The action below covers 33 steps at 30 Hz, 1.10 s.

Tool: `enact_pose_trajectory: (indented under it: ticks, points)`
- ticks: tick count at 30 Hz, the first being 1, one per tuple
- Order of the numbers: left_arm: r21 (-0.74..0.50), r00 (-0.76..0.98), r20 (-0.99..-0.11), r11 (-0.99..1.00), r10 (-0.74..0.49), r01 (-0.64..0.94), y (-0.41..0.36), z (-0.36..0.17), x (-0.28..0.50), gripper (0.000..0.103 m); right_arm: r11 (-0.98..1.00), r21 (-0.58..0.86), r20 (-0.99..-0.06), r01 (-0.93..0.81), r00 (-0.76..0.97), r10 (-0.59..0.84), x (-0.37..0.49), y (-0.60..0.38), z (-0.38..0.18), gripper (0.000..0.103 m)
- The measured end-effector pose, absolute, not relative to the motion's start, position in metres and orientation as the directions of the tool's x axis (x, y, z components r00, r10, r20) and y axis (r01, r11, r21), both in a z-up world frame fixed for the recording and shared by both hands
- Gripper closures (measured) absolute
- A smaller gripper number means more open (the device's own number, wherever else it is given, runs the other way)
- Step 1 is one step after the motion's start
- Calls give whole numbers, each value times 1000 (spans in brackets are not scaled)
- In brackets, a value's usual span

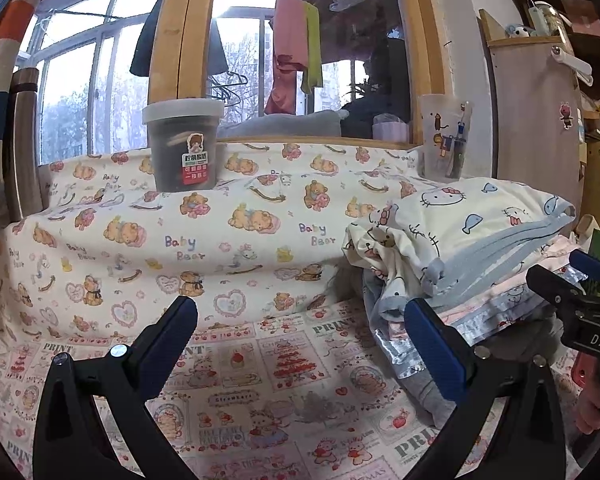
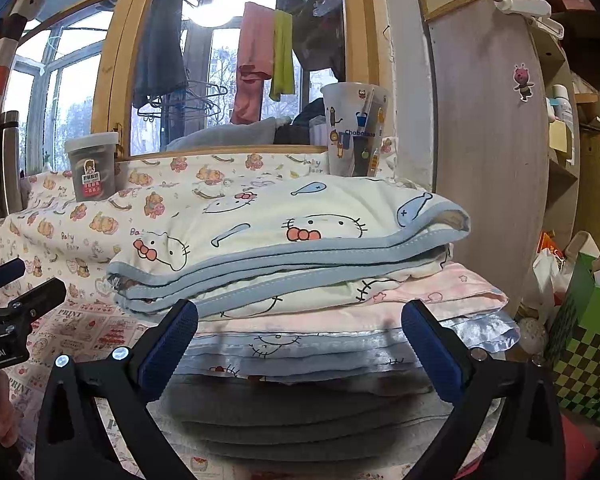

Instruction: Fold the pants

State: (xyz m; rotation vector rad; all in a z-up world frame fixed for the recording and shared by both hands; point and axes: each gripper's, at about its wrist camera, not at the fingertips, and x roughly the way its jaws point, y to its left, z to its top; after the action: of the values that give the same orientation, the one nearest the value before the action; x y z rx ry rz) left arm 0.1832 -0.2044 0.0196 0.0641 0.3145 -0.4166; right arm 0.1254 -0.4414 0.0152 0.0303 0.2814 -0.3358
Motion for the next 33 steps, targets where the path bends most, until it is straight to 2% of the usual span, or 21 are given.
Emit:
enact_pose_trajectory:
  ticks: [33]
  points:
    - [-15,860,-338,916,-383,401,-202,17,188,0,944,-17,-278,329,905,-320,126,-441,15,1]
